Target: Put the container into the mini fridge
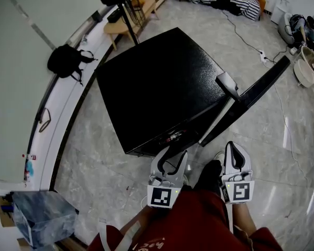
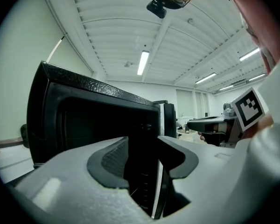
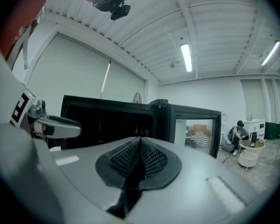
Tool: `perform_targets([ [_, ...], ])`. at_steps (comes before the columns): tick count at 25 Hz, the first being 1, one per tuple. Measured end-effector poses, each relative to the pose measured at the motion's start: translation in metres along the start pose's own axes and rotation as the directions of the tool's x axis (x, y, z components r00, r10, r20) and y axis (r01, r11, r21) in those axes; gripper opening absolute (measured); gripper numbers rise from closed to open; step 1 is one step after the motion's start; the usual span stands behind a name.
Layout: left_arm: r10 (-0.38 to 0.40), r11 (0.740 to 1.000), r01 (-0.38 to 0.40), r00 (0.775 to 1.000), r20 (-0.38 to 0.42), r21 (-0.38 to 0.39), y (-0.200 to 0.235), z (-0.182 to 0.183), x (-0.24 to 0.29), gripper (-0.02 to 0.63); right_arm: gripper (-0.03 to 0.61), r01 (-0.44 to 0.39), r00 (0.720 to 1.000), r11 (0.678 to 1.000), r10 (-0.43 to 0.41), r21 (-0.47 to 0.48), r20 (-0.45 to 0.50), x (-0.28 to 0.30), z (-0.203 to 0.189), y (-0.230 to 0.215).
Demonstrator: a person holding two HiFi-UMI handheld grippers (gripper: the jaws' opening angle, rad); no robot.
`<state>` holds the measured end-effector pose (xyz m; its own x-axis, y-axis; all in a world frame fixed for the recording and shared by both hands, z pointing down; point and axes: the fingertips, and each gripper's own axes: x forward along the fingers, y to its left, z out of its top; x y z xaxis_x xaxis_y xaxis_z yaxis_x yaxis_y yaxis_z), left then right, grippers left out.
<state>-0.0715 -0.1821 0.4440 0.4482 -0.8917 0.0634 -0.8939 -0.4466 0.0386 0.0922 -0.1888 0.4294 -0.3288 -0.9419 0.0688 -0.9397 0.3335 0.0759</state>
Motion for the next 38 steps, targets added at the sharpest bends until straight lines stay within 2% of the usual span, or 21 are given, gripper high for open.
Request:
perform_targets([
  [2, 0.014, 1.000, -0.014, 1.000, 0.005, 0.001, 0.002, 0.000, 0.000, 0.186, 0.000, 0.000, 1.000, 1.000, 0.000, -0.001, 0.003, 0.000, 0.001, -0.001],
  [4, 0.039, 0.999, -0.039, 0.999, 0.016, -0.007, 0.006, 0.002, -0.003, 0.116, 0.000, 0.000, 1.000, 1.000, 0.000, 0.001, 0.005, 0.000, 0.002, 0.000],
  [6, 0.060, 0.998, -0.059, 0.998, 0.029, -0.010, 0.009, 0.005, -0.006, 0.008, 0.000, -0.003, 1.000, 1.000, 0.003, -0.001, 0.008, -0.001, 0.003, 0.000],
  [10, 0.067, 0.998, -0.067, 0.996, 0.051, -0.008, 0.010, 0.009, -0.005, 0.006, 0.000, -0.003, 1.000, 1.000, 0.003, 0.007, 0.012, -0.001, 0.006, 0.001],
  [23, 0.119, 0.993, -0.119, 0.993, 0.015, -0.012, 0.024, 0.003, -0.017, 0.006, 0.000, -0.021, 1.000, 1.000, 0.021, 0.007, 0.019, -0.001, 0.011, 0.004],
  [38, 0.075, 0.997, -0.076, 0.997, 0.034, 0.028, 0.021, 0.002, -0.001, 0.006, 0.000, -0.023, 0.999, 1.000, 0.022, 0.004, 0.030, 0.005, 0.011, 0.007],
])
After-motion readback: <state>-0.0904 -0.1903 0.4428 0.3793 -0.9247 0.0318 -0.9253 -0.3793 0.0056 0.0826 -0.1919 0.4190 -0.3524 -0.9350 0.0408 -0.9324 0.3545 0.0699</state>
